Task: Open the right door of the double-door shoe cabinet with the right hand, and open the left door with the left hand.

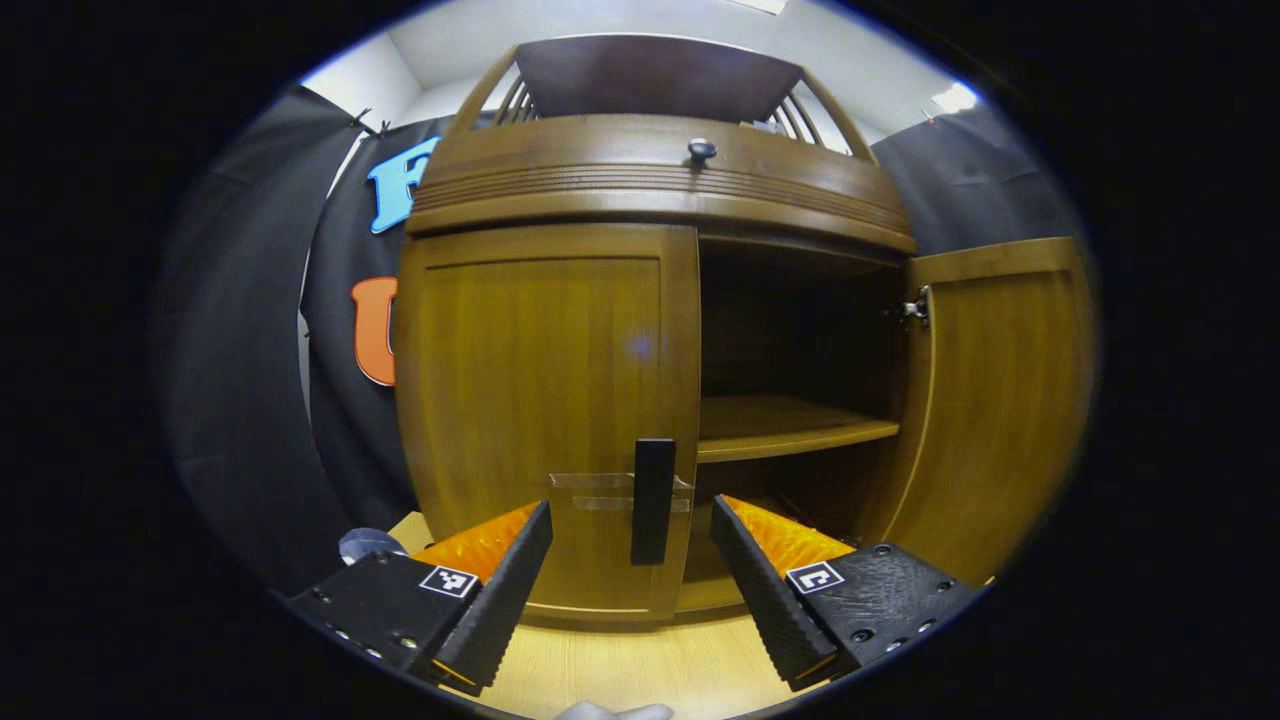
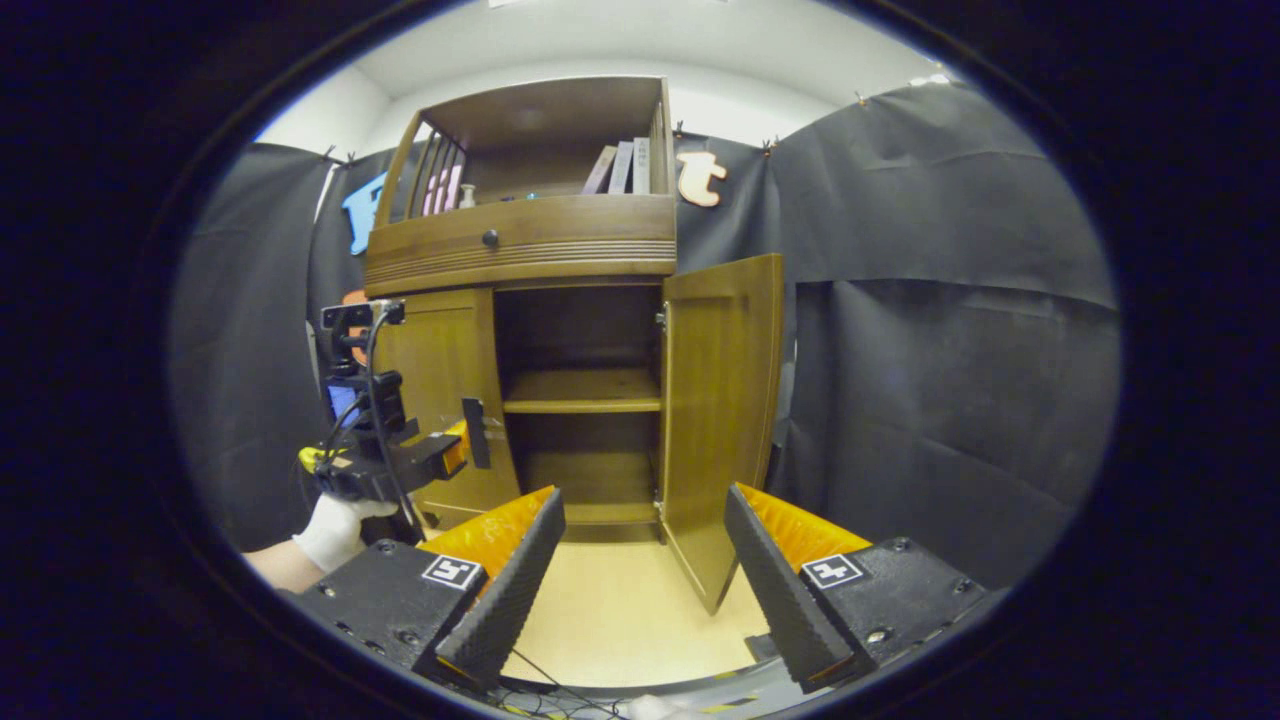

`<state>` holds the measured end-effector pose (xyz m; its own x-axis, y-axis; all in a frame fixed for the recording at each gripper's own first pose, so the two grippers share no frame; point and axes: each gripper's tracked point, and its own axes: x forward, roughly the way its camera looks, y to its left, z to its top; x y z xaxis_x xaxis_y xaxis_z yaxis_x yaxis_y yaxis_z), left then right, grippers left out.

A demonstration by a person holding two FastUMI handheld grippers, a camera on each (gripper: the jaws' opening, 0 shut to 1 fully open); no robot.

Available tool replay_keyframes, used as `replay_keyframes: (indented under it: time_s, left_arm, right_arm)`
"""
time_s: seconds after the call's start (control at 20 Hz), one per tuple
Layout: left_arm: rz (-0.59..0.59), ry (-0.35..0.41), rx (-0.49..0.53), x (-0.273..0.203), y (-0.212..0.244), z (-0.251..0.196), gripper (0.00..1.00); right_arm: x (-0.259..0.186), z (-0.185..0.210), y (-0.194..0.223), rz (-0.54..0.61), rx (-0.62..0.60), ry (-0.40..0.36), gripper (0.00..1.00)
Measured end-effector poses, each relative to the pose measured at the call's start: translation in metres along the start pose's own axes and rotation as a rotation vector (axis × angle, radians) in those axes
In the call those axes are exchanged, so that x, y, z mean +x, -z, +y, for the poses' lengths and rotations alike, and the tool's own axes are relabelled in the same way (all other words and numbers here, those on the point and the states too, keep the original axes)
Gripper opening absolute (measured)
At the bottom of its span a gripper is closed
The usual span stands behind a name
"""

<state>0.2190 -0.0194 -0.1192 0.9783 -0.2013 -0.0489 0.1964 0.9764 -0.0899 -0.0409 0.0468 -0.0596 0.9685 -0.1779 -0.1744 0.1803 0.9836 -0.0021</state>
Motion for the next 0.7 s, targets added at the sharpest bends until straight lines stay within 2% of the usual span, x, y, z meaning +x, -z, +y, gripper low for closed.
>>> replay_keyframes:
  time_s: [0.3,0.45,0.55,0.6,0.65,0.7]
  left_arm:
    - [0.021,-0.002,0.004,0.056,0.015,-0.009,0.96]
    - [0.025,0.008,0.007,0.071,0.021,-0.013,0.91]
    - [0.027,0.023,0.022,0.077,0.021,-0.019,0.72]
    - [0.028,0.025,0.034,0.081,0.023,-0.021,0.76]
    - [0.019,0.021,0.049,0.083,0.023,-0.020,0.57]
    - [0.024,0.009,0.062,0.084,0.025,-0.017,0.53]
  right_arm:
    - [0.010,-0.010,0.004,0.027,-0.017,0.038,1.00]
    - [0.014,-0.016,0.010,0.045,-0.018,0.057,1.00]
    - [0.016,-0.019,0.011,0.050,-0.015,0.063,1.00]
    - [0.019,-0.021,0.011,0.050,-0.018,0.069,1.00]
    - [0.021,-0.022,0.013,0.057,-0.022,0.076,1.00]
    - [0.020,-0.023,0.015,0.059,-0.019,0.077,1.00]
